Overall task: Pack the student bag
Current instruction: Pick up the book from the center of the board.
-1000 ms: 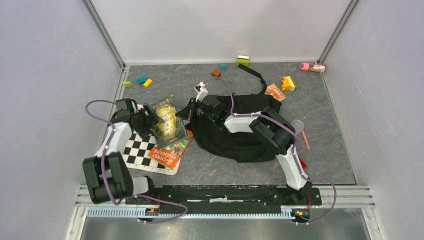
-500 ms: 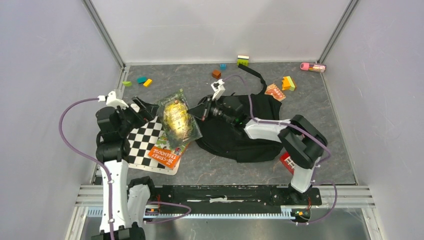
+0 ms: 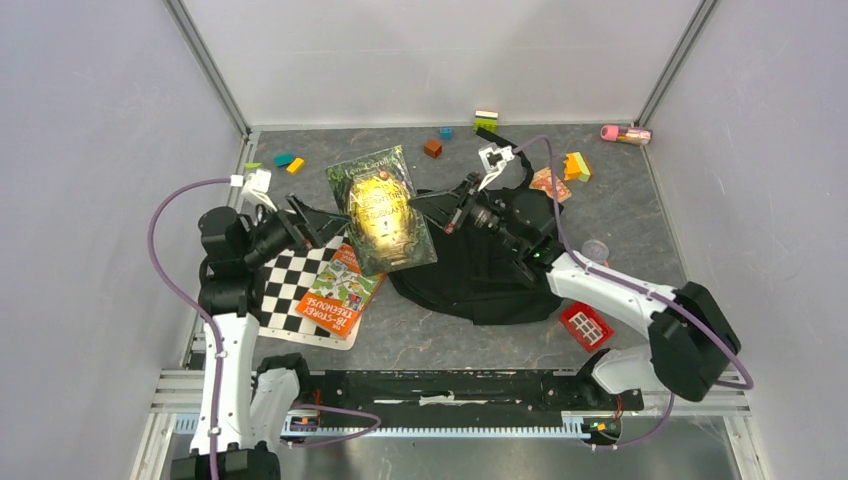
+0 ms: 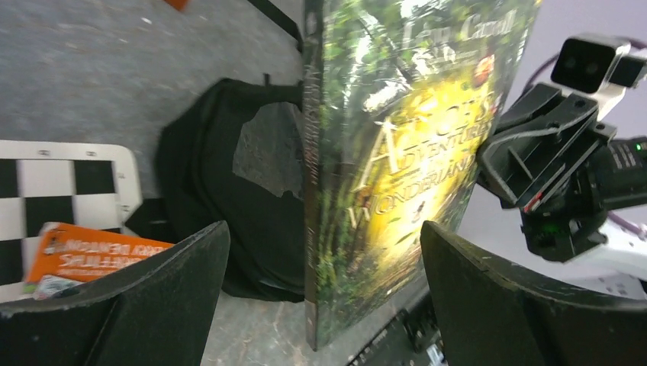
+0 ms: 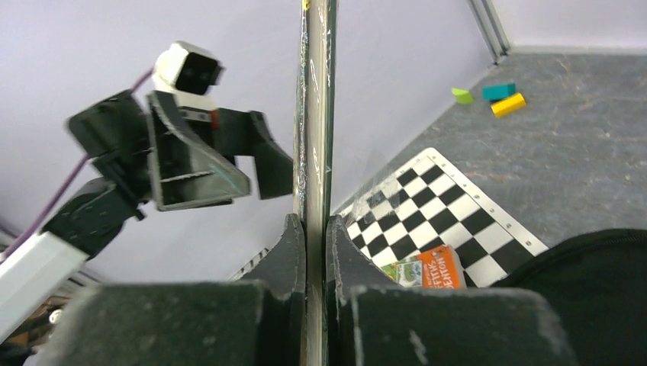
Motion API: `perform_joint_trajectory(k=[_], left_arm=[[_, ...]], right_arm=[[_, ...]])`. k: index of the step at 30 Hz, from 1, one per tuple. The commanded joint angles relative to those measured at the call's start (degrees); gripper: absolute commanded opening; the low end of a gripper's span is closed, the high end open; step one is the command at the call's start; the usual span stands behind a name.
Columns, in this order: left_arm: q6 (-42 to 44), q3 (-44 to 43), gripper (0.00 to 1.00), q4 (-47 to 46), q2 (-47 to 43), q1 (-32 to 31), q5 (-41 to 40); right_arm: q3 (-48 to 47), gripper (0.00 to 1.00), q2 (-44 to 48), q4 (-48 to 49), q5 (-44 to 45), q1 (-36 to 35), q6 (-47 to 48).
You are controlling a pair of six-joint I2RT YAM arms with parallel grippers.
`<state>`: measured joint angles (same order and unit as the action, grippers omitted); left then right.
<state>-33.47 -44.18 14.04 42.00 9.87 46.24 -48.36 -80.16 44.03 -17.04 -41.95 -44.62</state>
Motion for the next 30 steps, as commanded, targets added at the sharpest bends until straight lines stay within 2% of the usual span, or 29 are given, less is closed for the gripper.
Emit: perform_joint_trajectory(k=[1, 8, 10, 14, 16, 22, 23, 27, 30], left_arm=[[-3.7, -2.2, 1.0, -5.3, 0.6, -2.8, 7.9], [-15.4, -0.6, 0.99, -18.3, -0.2, -7.0, 15.0], [-18.7, 0.3, 0.9, -22.3, -0.9, -7.7, 16.1], [-24.5, 2.3, 0.81, -28.8, -0.7, -9.1, 17.1], [-27.6, 3.3, 0.72, -32.4, 0.0, -9.2, 18.1], [-29.7, 3.7, 0.68, -34.6, 0.3, -10.0, 18.2], [-30.3, 3.7, 0.62, -35.6, 0.3, -10.9, 18.2], [-31.9, 3.9, 0.26, -37.5, -0.3, -11.0, 17.8], [-31.0, 4.3, 0.06, -37.1, -0.5, -11.0, 16.8]], right_arm=[[0.4, 0.0, 7.3, 6.0, -1.4, -0.1, 0.5], [0.9, 0.0, 11.0, 6.7, -3.4, -0.1, -0.6], [1.3, 0.0, 11.7, 7.0, -3.5, -0.1, -0.9], [1.5, 0.0, 12.4, 8.7, -4.2, -0.2, -2.3], [1.5, 0.0, 12.5, 9.6, -4.6, -0.2, -3.2], [1.5, 0.0, 13.8, 9.6, -4.5, -0.4, -3.1], [1.5, 0.0, 13.9, 9.4, -4.4, -0.4, -2.9], [1.3, 0.0, 13.7, 6.4, -3.2, -0.4, -0.5], [1.3, 0.0, 14.2, 1.5, -1.4, -0.4, 3.1]])
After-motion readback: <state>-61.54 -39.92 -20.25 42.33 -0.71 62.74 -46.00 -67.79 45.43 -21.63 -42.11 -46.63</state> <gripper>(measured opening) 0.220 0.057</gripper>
